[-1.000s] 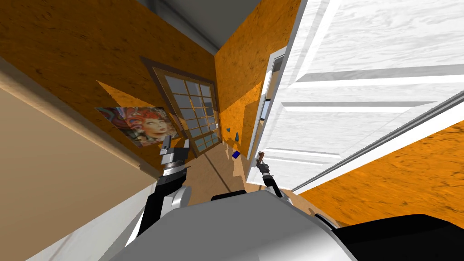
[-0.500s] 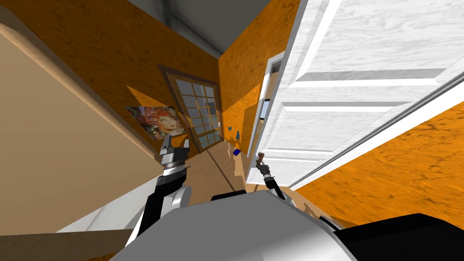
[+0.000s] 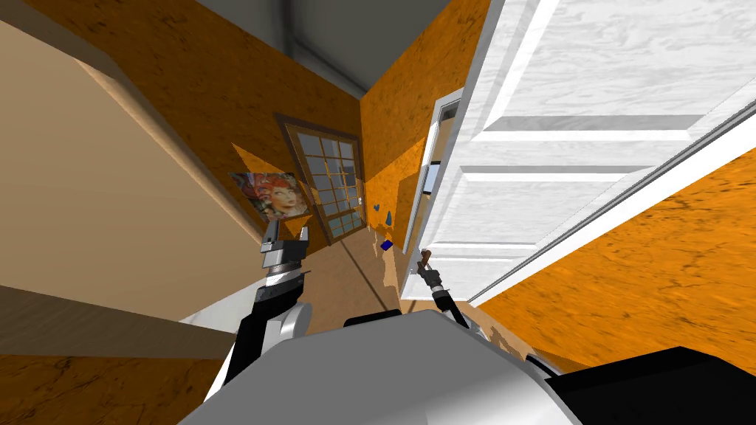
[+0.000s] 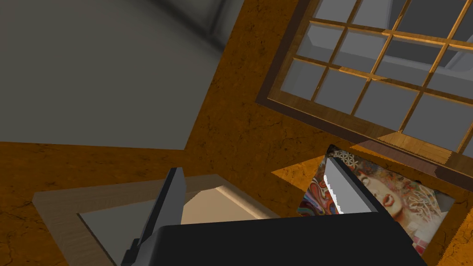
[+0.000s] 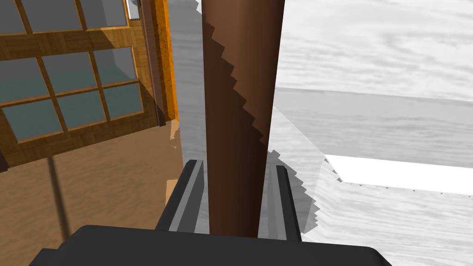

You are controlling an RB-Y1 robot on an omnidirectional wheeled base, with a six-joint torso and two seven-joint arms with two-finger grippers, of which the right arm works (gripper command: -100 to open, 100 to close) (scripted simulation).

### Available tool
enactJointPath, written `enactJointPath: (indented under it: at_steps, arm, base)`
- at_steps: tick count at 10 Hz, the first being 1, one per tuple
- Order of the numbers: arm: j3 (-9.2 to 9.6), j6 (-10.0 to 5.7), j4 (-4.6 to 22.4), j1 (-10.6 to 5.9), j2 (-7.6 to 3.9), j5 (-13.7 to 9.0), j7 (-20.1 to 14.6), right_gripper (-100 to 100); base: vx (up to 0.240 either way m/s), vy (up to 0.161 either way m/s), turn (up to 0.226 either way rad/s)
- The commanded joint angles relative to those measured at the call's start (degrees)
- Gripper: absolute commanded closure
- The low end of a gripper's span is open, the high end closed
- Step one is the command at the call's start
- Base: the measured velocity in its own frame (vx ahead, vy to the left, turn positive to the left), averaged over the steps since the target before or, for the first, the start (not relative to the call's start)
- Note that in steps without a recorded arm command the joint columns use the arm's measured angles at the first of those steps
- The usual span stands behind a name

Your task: Pull the door open

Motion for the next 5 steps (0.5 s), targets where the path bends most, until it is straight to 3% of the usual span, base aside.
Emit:
enactJointPath:
  at_steps: [1,5]
  arm:
    - [1.05,-0.92,-0.25,0.95,-0.70,0.45,-0.92,100]
    - [3.30,-3.32,-0.45,2.40,-2.73,1.46,-3.30,100]
  base:
    - [-0.206,-0.053,0.105]
    - [-0.186,-0.047,0.098]
